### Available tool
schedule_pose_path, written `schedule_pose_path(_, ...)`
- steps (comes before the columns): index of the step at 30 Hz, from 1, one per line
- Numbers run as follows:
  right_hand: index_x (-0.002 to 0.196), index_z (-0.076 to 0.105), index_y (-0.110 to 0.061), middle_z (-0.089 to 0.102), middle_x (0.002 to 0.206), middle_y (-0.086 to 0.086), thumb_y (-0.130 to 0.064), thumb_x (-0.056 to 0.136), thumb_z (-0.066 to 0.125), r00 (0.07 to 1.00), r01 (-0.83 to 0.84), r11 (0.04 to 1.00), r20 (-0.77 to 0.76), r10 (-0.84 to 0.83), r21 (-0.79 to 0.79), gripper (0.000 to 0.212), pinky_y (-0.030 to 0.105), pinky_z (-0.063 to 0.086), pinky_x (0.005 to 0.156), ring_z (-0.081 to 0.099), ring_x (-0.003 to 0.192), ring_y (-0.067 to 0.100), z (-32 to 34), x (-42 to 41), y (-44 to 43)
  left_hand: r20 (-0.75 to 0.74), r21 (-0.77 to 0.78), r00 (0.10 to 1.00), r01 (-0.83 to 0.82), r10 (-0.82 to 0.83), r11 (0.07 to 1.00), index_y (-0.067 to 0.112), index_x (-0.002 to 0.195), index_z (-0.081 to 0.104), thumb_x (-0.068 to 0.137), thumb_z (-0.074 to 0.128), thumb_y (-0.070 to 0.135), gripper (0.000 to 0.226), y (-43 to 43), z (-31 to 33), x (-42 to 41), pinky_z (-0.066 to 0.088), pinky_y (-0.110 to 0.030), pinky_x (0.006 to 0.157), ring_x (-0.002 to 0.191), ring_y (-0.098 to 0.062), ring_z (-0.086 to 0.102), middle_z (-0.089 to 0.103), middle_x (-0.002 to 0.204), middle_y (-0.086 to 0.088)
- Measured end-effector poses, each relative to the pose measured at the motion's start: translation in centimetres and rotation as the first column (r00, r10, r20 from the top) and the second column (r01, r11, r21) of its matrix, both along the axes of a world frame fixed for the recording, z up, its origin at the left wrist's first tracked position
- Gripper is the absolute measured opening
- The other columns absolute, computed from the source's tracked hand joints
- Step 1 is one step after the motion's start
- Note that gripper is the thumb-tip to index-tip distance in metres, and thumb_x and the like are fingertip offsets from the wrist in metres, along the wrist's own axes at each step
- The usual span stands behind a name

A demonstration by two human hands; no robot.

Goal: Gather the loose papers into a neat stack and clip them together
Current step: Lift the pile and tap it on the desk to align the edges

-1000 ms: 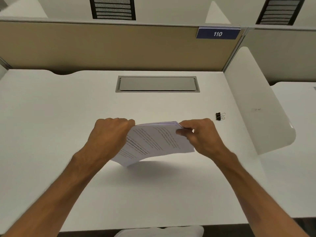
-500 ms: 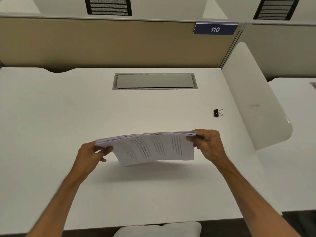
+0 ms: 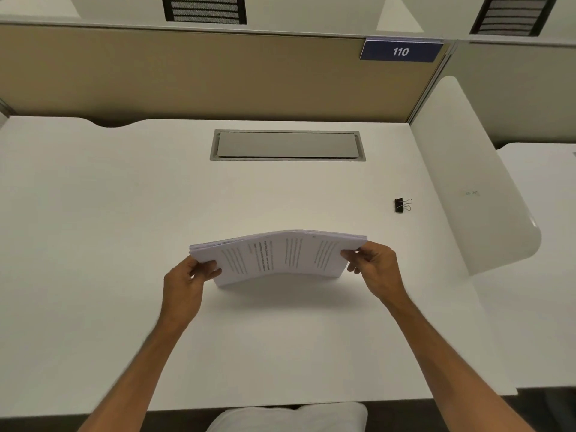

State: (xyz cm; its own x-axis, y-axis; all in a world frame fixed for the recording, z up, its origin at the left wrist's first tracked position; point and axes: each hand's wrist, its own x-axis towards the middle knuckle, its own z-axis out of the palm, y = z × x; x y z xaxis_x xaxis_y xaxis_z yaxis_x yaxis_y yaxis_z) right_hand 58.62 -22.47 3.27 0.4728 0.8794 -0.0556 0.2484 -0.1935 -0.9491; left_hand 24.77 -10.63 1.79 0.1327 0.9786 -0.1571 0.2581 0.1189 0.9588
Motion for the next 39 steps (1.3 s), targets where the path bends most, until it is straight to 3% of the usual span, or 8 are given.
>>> schedule_pose_path(4,0.099,0.075,-0.028,0.07,0.058,-0.006,-0.008,0.088,0.074,0.998,-0.017,1.0,-0.062,0.016,-0.026,0.024,0.018,0.048,0.05,0.06,0.044,0.013,-0.5,0.0,0.1,0.073,-0.089,0.992,0.108,-0.102,0.99,0.008,0.128,0.057,0.101,0.054,0.002,0.028,0.2,-0.1,0.4,0.063,-0.043,0.084,0.116,-0.031,0.065,0.066,0.118,-0.013)
schedule_pose_path(11,0.103,0.074,-0.019,0.077,0.084,0.002,-0.004,0.09,0.07,0.984,-0.038,0.999,-0.174,0.041,0.018,0.02,0.024,0.052,0.051,0.066,0.054,0.026,-0.3,-0.2,0.9,0.107,-0.079,0.982,0.165,-0.156,0.983,0.016,0.132,0.058,0.103,0.052,0.009,0.03,0.4,0.5,1.0,0.062,-0.039,0.087,0.111,-0.021,0.07,0.066,0.124,-0.011)
schedule_pose_path(17,0.106,0.073,-0.019,0.077,0.082,0.003,-0.006,0.091,0.069,0.985,-0.041,0.999,-0.168,0.041,-0.001,0.021,0.023,0.049,0.048,0.061,0.048,0.022,-0.5,0.1,0.9,0.116,-0.091,0.982,0.157,-0.146,0.983,0.011,0.134,0.054,0.104,0.052,0.011,0.031,0.6,0.5,1.2,0.06,-0.044,0.091,0.113,-0.018,0.069,0.066,0.125,-0.009)
schedule_pose_path(27,0.107,0.071,-0.019,0.073,0.07,-0.005,-0.008,0.092,0.069,0.996,-0.031,0.998,-0.084,0.025,-0.061,0.018,0.02,0.042,0.048,0.058,0.047,0.015,-0.9,0.1,0.9,0.101,-0.09,0.986,0.139,-0.13,0.986,0.016,0.135,0.048,0.104,0.053,0.015,0.032,0.4,0.1,1.6,0.058,-0.026,0.087,0.107,-0.013,0.071,0.062,0.125,-0.003)
schedule_pose_path(29,0.11,0.069,-0.022,0.074,0.083,-0.002,-0.009,0.092,0.068,0.996,-0.005,0.998,-0.085,-0.001,-0.064,0.022,0.022,0.043,0.047,0.057,0.046,0.019,-0.8,-0.1,0.8,0.094,-0.083,0.988,0.129,-0.121,0.988,0.016,0.134,0.05,0.104,0.052,0.016,0.03,0.4,0.1,1.5,0.057,-0.02,0.084,0.11,-0.018,0.07,0.063,0.126,-0.004)
schedule_pose_path(32,0.118,0.063,-0.019,0.072,0.107,-0.008,-0.009,0.094,0.065,0.989,-0.009,0.998,-0.148,0.0,-0.06,0.026,0.025,0.045,0.045,0.058,0.047,0.023,-1.1,-1.1,0.5,0.087,-0.098,0.989,0.13,-0.122,0.987,0.016,0.135,0.052,0.106,0.049,0.017,0.029,0.3,0.1,1.5,0.056,-0.032,0.094,0.104,-0.013,0.072,0.065,0.128,-0.006)
schedule_pose_path(35,0.122,0.057,-0.02,0.069,0.104,-0.017,-0.008,0.096,0.061,0.985,0.0,0.998,-0.171,-0.009,-0.055,0.03,0.024,0.046,0.047,0.06,0.05,0.021,-1.3,-1.9,0.2,0.09,-0.125,0.988,0.137,-0.126,0.983,0.014,0.137,0.051,0.106,0.049,0.016,0.031,0.4,0.2,1.5,0.05,-0.048,0.104,0.103,-0.006,0.071,0.064,0.13,-0.01)
schedule_pose_path(39,0.124,0.053,-0.02,0.068,0.099,-0.021,-0.006,0.097,0.059,0.986,0.005,0.997,-0.165,-0.018,-0.077,0.031,0.021,0.046,0.047,0.058,0.05,0.015,-1.4,-2.4,0.3,0.071,-0.122,0.989,0.139,-0.131,0.983,0.016,0.137,0.052,0.105,0.05,0.018,0.031,0.3,0.3,1.4,0.05,-0.05,0.105,0.103,-0.006,0.07,0.064,0.129,-0.01)
